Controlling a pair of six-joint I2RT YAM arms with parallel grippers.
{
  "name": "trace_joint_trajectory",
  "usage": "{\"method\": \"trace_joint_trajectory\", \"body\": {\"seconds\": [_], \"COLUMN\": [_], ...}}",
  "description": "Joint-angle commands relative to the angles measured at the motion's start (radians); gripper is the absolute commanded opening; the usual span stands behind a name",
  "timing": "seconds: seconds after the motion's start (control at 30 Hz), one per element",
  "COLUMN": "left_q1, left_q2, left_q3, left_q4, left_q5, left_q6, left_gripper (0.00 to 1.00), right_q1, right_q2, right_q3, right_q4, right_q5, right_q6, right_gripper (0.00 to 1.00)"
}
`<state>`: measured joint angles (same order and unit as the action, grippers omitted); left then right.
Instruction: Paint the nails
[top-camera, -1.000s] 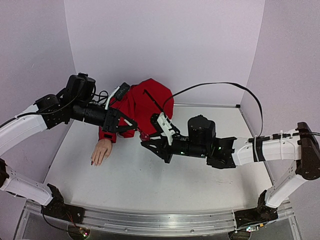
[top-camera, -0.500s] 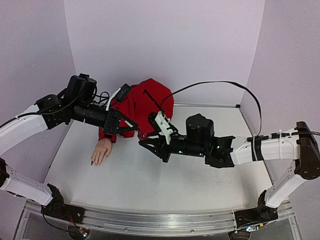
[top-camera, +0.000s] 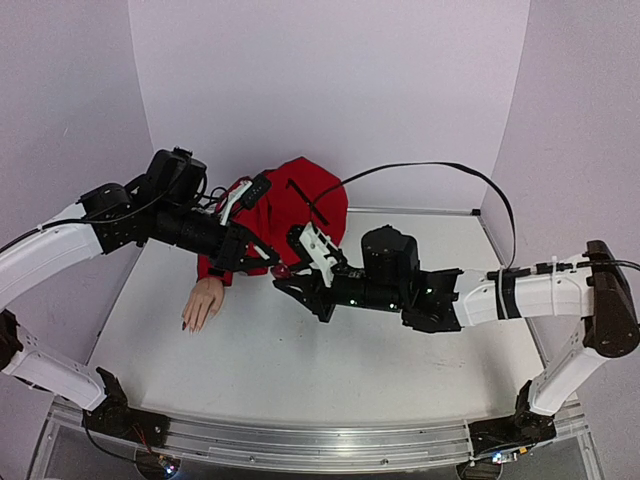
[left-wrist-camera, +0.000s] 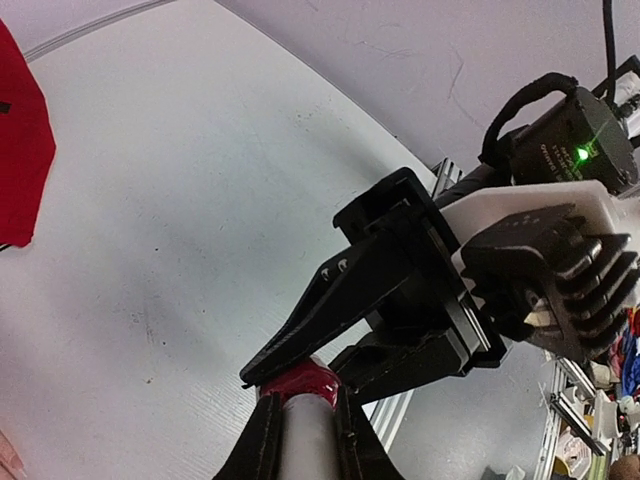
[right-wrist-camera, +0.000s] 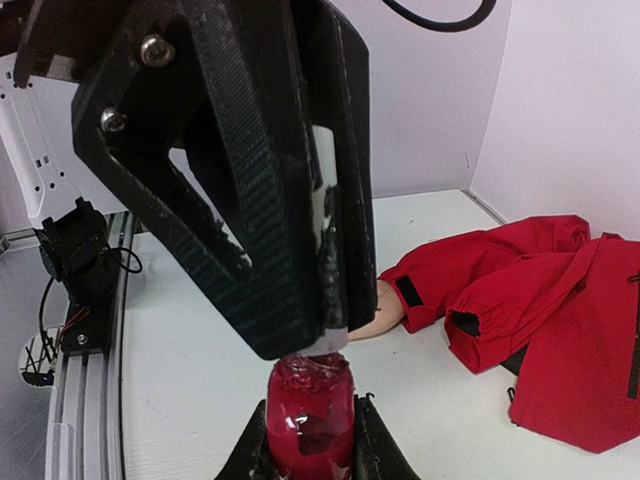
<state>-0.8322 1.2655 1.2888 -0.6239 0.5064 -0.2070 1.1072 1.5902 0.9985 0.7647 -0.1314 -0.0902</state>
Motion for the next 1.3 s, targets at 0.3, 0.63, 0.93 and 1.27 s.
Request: {"method": "trace_joint_trajectory", "body": {"seconds": [0.3, 0.63, 0.93, 1.27], "left_q1": [-0.045, -0.047, -0.047, -0.047], "left_q2": [0.103, 0.167, 0.164, 0.196], "left_q3": [0.109, 0.092, 0.031, 0.038], "left_q4": [-0.178, -0.134, -0.057, -0.261], "left_q5": [-0.252, -0.284, 0.068, 0.275], "left_q6": [-0.067, -0.104, 0.175, 0.439], "left_gripper": [0.0, 0.0, 0.0, 0.0], "right_q1": [0.063, 0.017, -0.197, -0.244], "right_q2": [0.094, 0.133, 0.039, 0.056], "right_q3": [0.126, 0.221, 0.191, 0.224], "right_q4": [0.24, 0.269, 0.268, 0.281], "right_q5": [0.425, 0.178, -0.652, -1.068], "right_q6": [-0.223, -0.111, 0.226, 0.445], "right_gripper": [0.0, 0.0, 0.0, 0.0]}}
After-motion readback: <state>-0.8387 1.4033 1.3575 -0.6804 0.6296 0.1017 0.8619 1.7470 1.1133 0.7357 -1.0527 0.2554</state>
